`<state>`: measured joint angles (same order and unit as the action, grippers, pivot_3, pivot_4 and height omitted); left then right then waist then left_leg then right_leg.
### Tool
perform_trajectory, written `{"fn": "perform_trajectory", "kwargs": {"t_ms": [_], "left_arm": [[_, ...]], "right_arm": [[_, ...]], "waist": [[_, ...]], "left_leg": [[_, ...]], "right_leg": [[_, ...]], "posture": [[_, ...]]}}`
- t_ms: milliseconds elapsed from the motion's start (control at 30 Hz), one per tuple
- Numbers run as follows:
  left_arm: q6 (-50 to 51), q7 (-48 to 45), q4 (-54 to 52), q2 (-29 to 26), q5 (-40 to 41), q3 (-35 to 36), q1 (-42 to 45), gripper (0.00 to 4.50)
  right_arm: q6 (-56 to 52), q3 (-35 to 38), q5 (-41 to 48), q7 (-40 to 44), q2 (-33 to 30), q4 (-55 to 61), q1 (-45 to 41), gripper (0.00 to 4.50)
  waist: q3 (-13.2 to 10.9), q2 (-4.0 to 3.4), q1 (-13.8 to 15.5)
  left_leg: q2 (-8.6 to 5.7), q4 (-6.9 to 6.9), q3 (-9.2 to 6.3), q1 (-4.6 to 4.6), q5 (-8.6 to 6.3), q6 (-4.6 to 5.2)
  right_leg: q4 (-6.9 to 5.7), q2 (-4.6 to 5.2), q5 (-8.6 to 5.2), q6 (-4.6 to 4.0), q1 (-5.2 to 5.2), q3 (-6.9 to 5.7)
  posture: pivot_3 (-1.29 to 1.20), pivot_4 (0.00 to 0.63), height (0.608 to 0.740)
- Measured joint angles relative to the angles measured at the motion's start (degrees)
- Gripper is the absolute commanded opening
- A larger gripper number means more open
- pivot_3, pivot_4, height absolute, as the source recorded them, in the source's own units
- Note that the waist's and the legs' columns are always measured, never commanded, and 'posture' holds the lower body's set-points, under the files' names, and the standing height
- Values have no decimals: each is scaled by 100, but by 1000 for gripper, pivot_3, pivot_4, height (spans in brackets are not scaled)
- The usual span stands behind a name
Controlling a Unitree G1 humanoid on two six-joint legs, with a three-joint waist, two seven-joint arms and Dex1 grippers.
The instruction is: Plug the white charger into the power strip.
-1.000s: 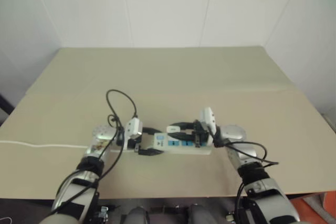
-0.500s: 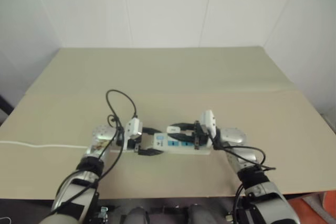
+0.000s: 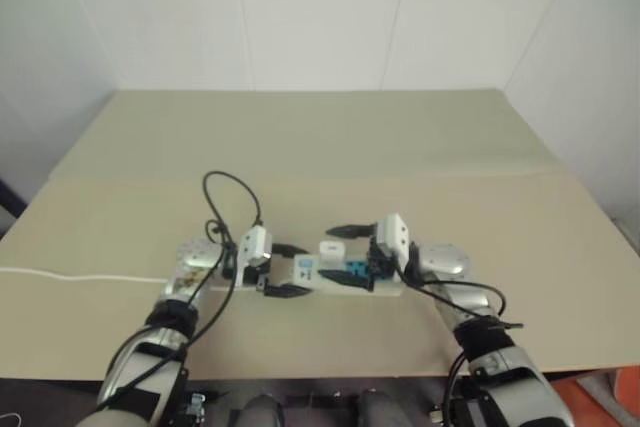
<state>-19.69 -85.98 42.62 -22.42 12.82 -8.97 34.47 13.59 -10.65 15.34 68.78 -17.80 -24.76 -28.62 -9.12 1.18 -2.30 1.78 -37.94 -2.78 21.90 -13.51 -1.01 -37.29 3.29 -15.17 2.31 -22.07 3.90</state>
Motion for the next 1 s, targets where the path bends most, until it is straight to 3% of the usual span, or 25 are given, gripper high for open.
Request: {"fn": "perform_trajectory", "kwargs": {"t_ms": [133, 333, 567, 733, 1000], "left_arm": [[162, -57, -46, 22, 9, 0, 8, 4470], [670, -487, -627, -122, 444, 110, -29, 4470], [1551, -621, -1797, -1182, 1209, 310, -477, 4470], [1817, -629, -2255, -2260, 1641, 610, -786, 4470], [1295, -632, -1847, -2683, 1424, 815, -1010, 4470]], "right_arm": [[34, 6, 0, 73, -69, 18, 7, 4500], [-103, 90, 75, 126, -279, 353, 151, 4500], [-164, 497, 360, 221, -800, 752, 539, 4500], [-221, 1383, 748, 547, -2132, 1301, 908, 4500], [-884, 2453, 1127, 1079, -3808, 1934, 2121, 4500]], "waist": [[0, 0, 13], [-2, 0, 8], [-41, -4, -12], [-90, -35, 20], [-99, -35, 31]], "left_leg": [[-1, 2, 0, 3, 0, 0], [0, 6, 0, 16, 0, 0], [3, 8, 0, 27, 0, 0], [2, 13, 4, 40, 0, 0], [5, 14, 12, 36, 0, 0]], "right_leg": [[9, 1, 0, 0, 2, -1], [14, 1, 0, 0, -7, -2], [13, 1, 0, -1, -21, -1], [23, 6, 0, 0, -33, -2], [21, 4, -2, -2, -31, -1]], "posture": [[0, 150, 740], [0, 150, 740], [0, 150, 740], [0, 150, 740], [0, 150, 740]]}}
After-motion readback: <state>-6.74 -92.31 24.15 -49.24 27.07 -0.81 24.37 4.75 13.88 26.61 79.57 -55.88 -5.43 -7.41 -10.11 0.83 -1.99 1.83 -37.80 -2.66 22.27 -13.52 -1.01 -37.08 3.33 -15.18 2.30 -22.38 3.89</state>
